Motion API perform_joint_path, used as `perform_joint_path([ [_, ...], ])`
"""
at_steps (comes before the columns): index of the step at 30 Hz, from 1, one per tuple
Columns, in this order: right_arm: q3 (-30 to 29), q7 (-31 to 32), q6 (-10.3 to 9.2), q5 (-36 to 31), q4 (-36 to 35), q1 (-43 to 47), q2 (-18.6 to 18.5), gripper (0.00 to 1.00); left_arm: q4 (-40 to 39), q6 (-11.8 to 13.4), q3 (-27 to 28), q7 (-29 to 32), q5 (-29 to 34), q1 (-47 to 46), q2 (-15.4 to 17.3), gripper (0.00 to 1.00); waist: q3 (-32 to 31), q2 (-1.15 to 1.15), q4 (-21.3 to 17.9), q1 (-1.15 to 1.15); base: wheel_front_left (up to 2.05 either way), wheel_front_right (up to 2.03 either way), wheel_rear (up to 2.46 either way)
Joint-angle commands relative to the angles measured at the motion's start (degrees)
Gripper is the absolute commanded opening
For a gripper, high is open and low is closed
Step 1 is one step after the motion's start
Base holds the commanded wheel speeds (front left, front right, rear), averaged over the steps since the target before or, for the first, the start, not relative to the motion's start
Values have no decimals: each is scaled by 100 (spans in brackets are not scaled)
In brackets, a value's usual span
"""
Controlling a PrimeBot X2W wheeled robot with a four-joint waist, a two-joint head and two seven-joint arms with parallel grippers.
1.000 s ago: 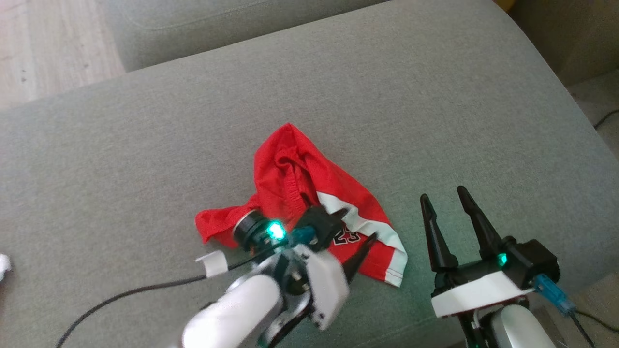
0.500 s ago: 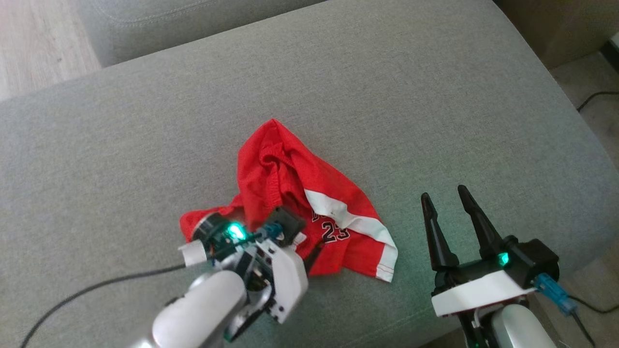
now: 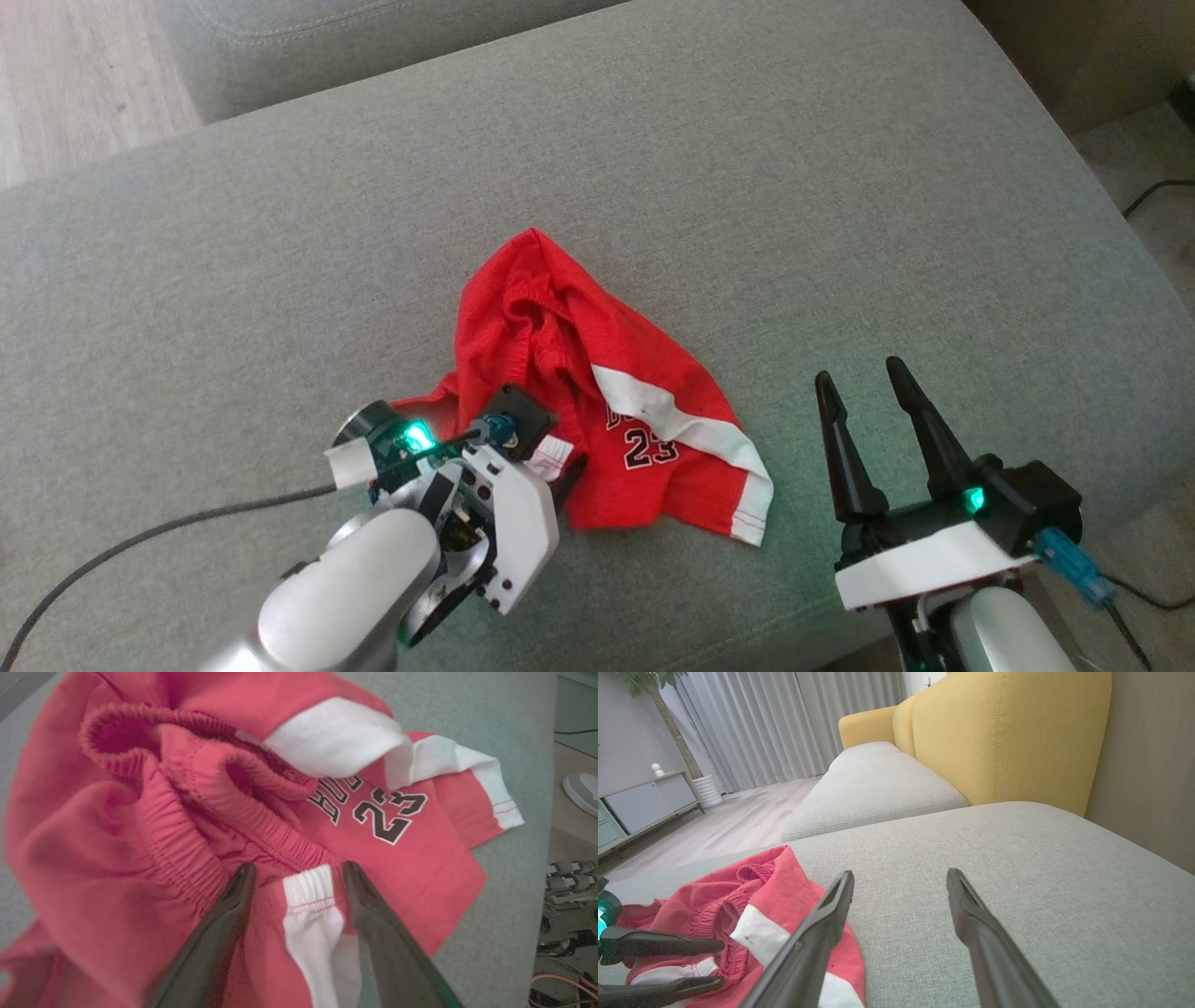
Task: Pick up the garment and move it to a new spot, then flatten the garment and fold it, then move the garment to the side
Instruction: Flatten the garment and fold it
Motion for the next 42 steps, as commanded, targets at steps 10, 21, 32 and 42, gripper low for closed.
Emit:
perform_joint_path([
  [10,131,-62,44,-7,-147,-138,-14,100,-325,-73,62,283,-170,-11,260,27,-29,0,-26,0,0,0,0],
  [21,95,-62,44,-43,-120,-76,-14,100,-1041,330,1112,-747,-941,-136,-296,0,-190,0,36,0,0,0,0],
  [32,220,-62,44,-56,-62,-20,-14,100,-1025,798,2443,-1793,-1775,-749,-1211,0,-469,0,123,0,0,0,0],
  [42,387,-62,44,-11,-4,8,-14,100,24,1109,3160,-3073,-2099,-1943,-1653,0,-494,0,-118,0,0,0,0],
])
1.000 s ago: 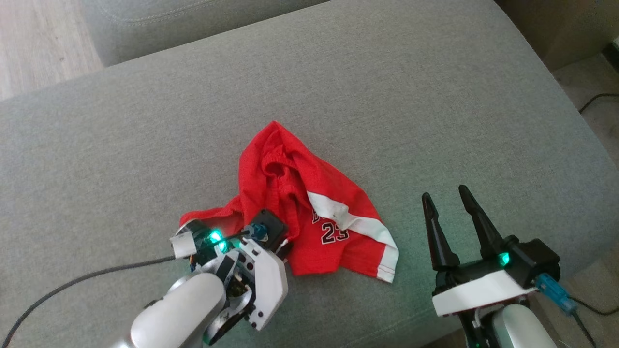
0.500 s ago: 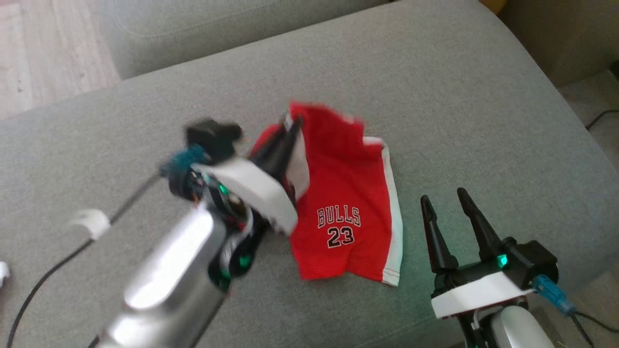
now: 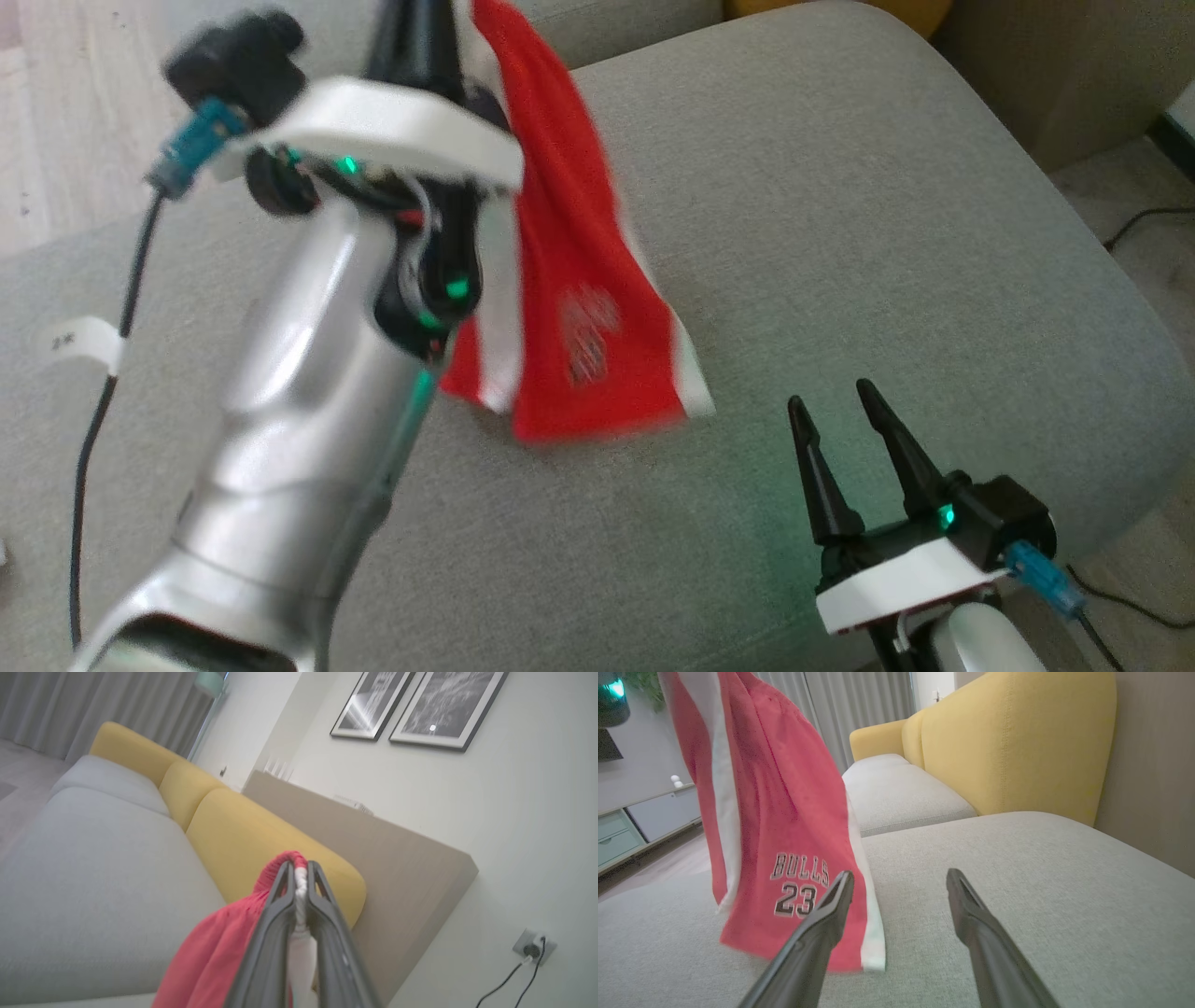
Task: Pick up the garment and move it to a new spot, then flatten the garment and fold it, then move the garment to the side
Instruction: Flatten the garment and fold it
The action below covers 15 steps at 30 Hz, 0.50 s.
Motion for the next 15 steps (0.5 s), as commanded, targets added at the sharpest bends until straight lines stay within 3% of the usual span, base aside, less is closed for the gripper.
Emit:
perform_joint_path([
  [1,129,-62,44,12,-144,-41,-14,100,-54,52,251,-248,-47,-428,50,0,20,0,-61,0,0,0,0],
  [9,-23,-62,44,-6,-174,-61,-14,100,423,219,287,-1069,-295,-2,26,0,103,0,-35,0,0,0,0],
  [15,-30,-62,44,-9,-204,-84,-14,100,608,370,991,-1254,-101,798,89,0,140,0,198,0,0,0,0],
])
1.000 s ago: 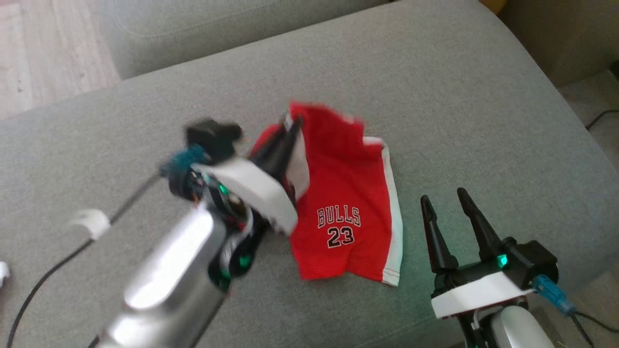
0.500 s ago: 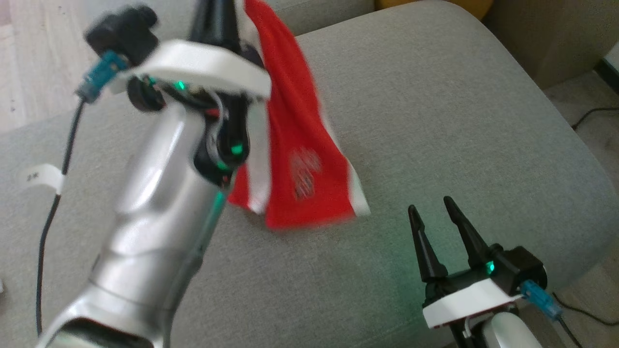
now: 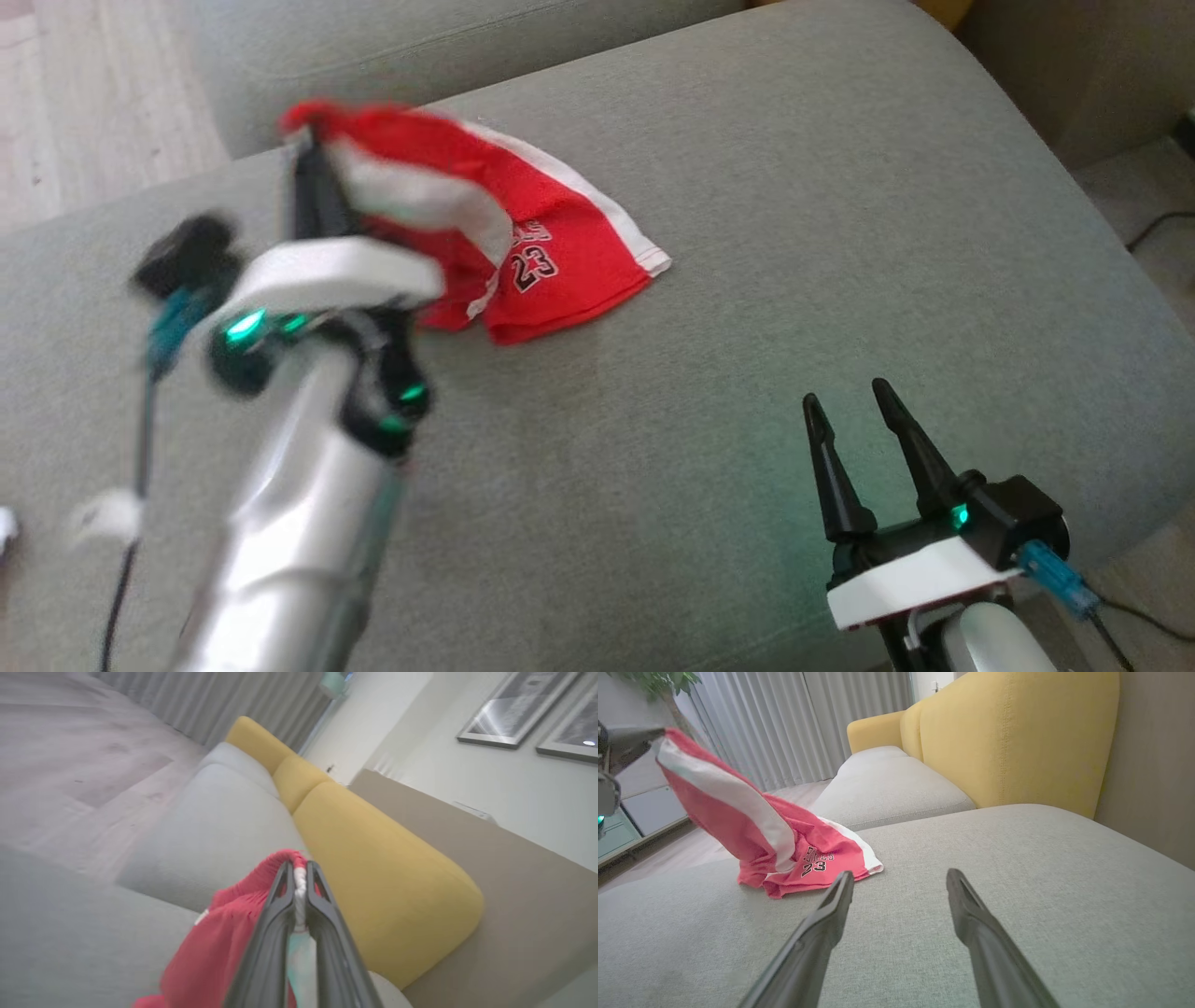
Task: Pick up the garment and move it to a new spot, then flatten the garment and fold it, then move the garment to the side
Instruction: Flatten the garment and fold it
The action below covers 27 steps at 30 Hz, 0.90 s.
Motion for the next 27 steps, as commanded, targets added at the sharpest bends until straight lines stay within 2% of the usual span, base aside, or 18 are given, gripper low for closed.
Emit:
perform_joint_path([
  [1,117,-62,44,-15,-213,-143,-14,100,-296,74,598,-55,204,-27,163,0,21,0,112,0,0,0,0],
  [4,127,-62,44,-54,-217,-155,-14,100,-569,115,1446,-57,593,532,157,0,40,0,213,0,0,0,0],
  [5,127,-62,44,-54,-217,-155,-14,100,-569,115,1446,-57,593,532,157,0,40,0,213,0,0,0,0],
  [6,102,-62,44,-65,-223,-150,-14,100,-730,80,1905,-58,825,957,138,0,49,0,280,0,0,0,0],
  [7,94,-62,44,-69,-223,-142,-14,100,-789,53,2080,-58,924,1173,126,0,58,0,319,0,0,0,0],
  [10,101,-62,44,-87,-213,-134,-14,100,-774,-79,2318,-59,1030,1768,101,0,81,0,424,0,0,0,0],
  [15,111,-62,44,-91,-200,-147,-14,100,-697,-179,2131,-59,713,2336,96,0,78,0,527,0,0,0,0],
  [16,113,-62,44,-86,-199,-147,-14,100,-678,-194,2028,-59,648,2457,95,8,68,0,549,0,0,0,0],
  [19,120,-62,44,-90,-196,-129,-14,100,-648,-192,1725,-59,523,2778,94,100,45,0,602,0,0,0,0],
  [25,131,-62,44,-99,-191,-99,-14,100,-1167,-137,1530,-60,374,3439,94,100,-9,0,573,0,0,0,0],
  [27,133,-62,44,-90,-197,-88,-14,100,-1509,-79,1463,-60,593,3688,94,100,-19,0,530,0,0,0,0],
])
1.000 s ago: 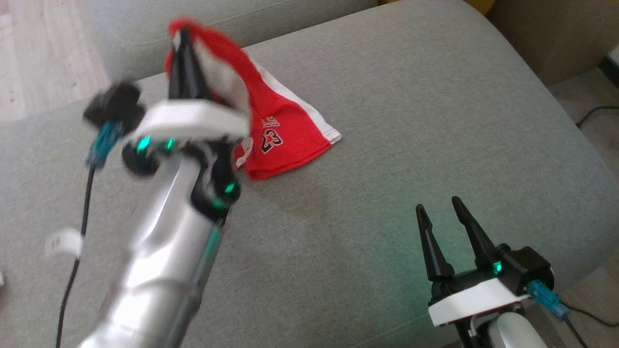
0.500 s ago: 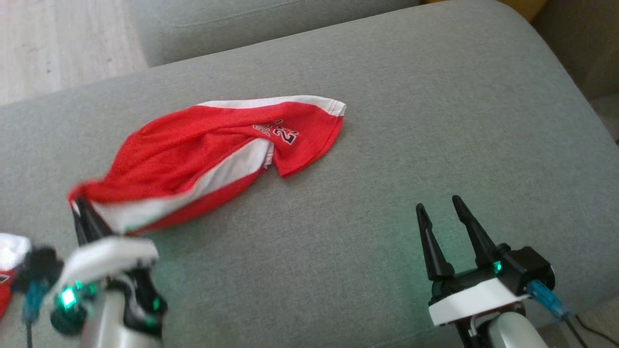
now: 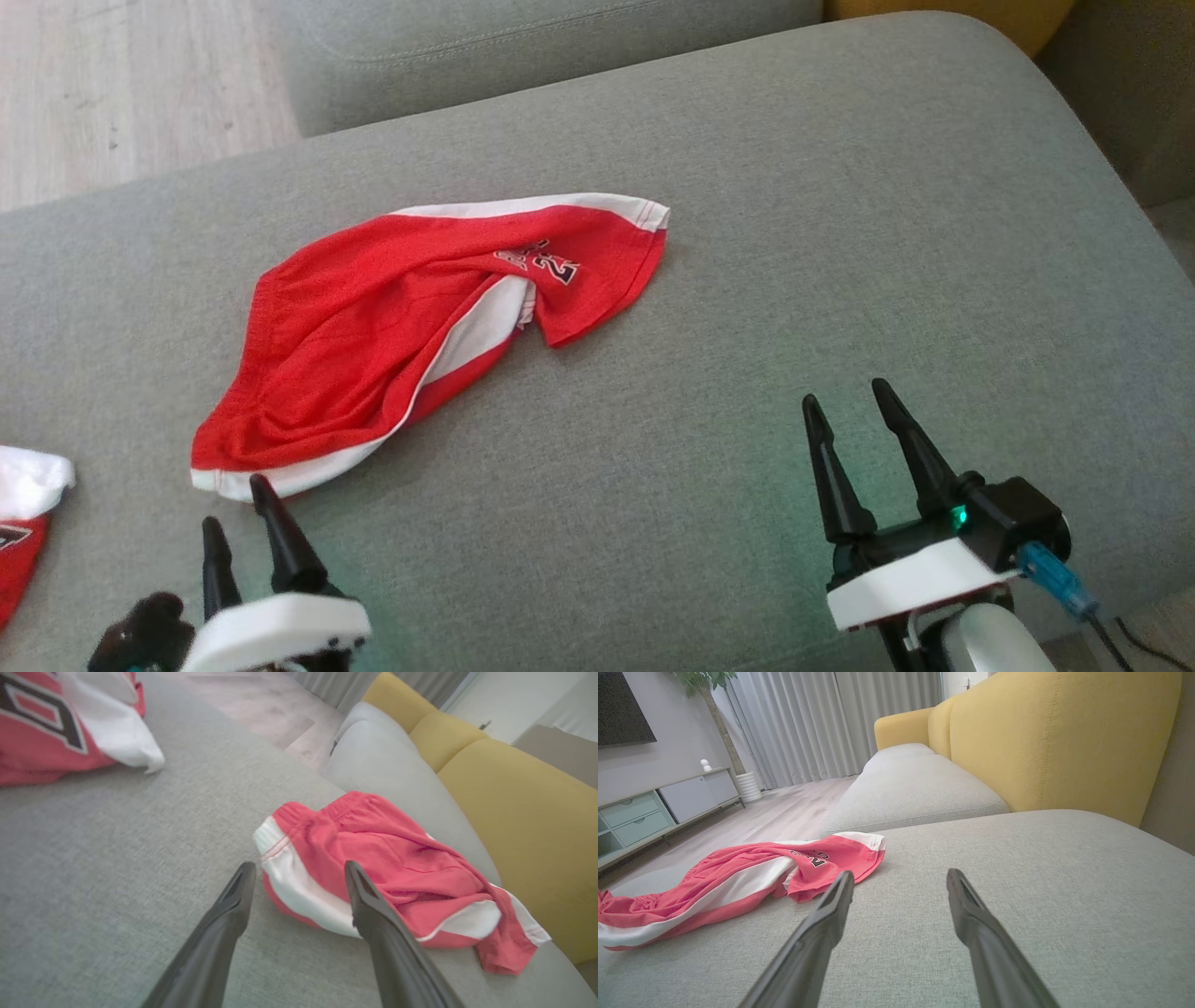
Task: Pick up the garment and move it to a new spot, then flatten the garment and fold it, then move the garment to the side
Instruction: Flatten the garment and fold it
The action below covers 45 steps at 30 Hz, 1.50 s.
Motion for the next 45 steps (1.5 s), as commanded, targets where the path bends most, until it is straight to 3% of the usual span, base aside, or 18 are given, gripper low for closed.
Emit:
perform_joint_path([
  [1,126,-62,44,-12,-178,-76,-14,100,-417,45,82,-30,222,16,59,100,-10,0,-35,0,0,0,0],
  [3,143,-62,44,-1,-184,-57,-14,100,-997,169,-134,-30,847,278,63,100,-9,0,-101,0,0,0,0],
  [9,212,-62,44,34,-219,-123,-14,100,-1276,17,-1263,452,1741,-297,146,100,141,0,-210,0,0,0,0],
  [15,318,-62,44,80,-235,-333,-14,100,-267,-154,-1720,942,2054,-1597,131,100,417,0,-446,0,0,0,0],
  [20,335,-62,44,143,-231,-435,-14,100,888,-225,-1847,1132,2399,-2465,336,100,612,0,-702,0,0,0,0],
  [31,285,-62,44,262,-240,-447,-14,100,2192,-277,-1791,1014,2512,-3091,591,100,680,0,-943,0,0,0,0],
  [33,287,-62,44,269,-241,-451,-14,100,2352,-360,-1809,1021,2475,-3140,586,18,673,0,-945,0,0,0,0],
  [34,284,-62,44,272,-240,-454,-14,100,2417,-392,-1818,1005,2462,-3162,580,0,666,0,-941,0,0,0,0],
  [40,252,-62,44,247,-238,-436,-14,100,2547,-560,-1860,878,2355,-3233,488,0,603,0,-879,0,0,0,0],
  [45,199,-62,44,188,-218,-389,-14,100,1880,-833,-2032,929,2194,-3078,347,0,513,0,-856,0,0,0,0],
])
